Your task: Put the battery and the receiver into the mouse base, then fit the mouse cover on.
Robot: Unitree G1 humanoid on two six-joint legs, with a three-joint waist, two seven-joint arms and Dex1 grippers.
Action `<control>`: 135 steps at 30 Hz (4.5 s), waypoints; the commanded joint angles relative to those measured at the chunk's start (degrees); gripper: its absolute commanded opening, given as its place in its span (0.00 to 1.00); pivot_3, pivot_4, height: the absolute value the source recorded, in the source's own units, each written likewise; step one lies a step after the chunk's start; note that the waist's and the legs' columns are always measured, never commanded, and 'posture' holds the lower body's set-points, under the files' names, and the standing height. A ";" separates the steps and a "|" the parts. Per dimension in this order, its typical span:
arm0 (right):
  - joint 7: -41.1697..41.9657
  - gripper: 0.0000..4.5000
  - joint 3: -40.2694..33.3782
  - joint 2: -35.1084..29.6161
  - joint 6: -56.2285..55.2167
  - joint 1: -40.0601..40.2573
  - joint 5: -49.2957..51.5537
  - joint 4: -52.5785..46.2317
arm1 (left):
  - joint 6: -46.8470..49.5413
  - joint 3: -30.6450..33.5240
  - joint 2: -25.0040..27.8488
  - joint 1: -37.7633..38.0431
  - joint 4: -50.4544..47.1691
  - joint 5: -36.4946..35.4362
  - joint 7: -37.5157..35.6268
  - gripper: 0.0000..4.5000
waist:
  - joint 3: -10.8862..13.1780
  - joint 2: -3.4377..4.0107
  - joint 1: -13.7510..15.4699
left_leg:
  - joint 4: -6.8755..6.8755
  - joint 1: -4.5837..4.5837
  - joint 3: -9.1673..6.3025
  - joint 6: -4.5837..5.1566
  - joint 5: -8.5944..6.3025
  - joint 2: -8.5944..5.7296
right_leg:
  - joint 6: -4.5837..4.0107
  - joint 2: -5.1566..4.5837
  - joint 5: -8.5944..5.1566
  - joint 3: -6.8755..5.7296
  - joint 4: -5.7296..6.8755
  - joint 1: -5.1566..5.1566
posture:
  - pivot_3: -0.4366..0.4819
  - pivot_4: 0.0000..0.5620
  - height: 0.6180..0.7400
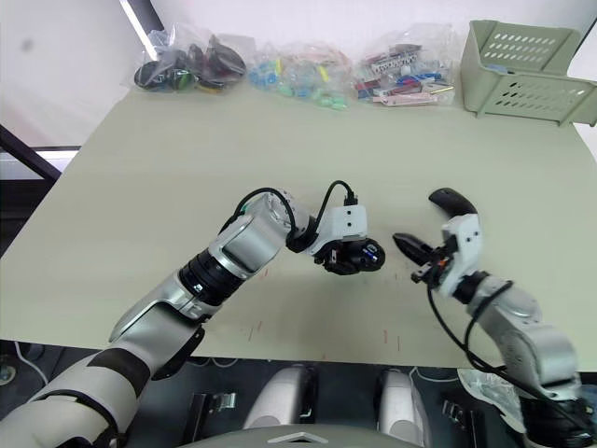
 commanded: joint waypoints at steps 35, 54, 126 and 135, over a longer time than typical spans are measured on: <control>21.92 1.00 -26.34 -14.33 -10.38 18.14 -0.96 -4.16 | -0.32 29.87 15.40 16.91 -16.87 -18.75 1.34 0.99 | 1.50 -0.20 -0.51 | 0.97 -0.26 0.32 -0.10 0.06 0.33 | 0.02 0.51 0.09 0.30 1.00 -0.24 | 0.48 0.27 1.00; 29.54 1.00 -12.36 -16.12 -11.14 -1.68 0.96 6.44 | 7.21 52.77 12.64 34.88 -26.07 -24.24 30.94 0.75 | 1.54 -0.31 -0.58 | 1.96 -0.46 0.20 -0.25 0.14 0.29 | -0.15 0.49 0.31 0.36 1.92 -0.32 | 0.48 0.27 1.00; 30.26 1.00 -10.97 -15.64 -12.11 -3.18 0.72 6.89 | 7.86 42.31 5.19 18.50 -6.30 -19.04 48.07 0.22 | 1.53 -0.32 -0.62 | 2.80 -0.36 0.19 -0.41 0.27 0.31 | -0.27 0.58 0.61 0.56 2.88 -0.34 | 0.48 0.27 1.00; 29.66 1.00 -11.09 -15.61 -12.08 -2.65 0.89 6.37 | 7.49 41.25 6.05 16.91 -3.21 -18.60 46.60 0.22 | 1.53 -0.32 -0.64 | 2.80 -0.36 0.23 -0.41 0.27 0.31 | -0.26 0.58 0.61 0.60 2.89 -0.37 | 0.48 0.27 1.00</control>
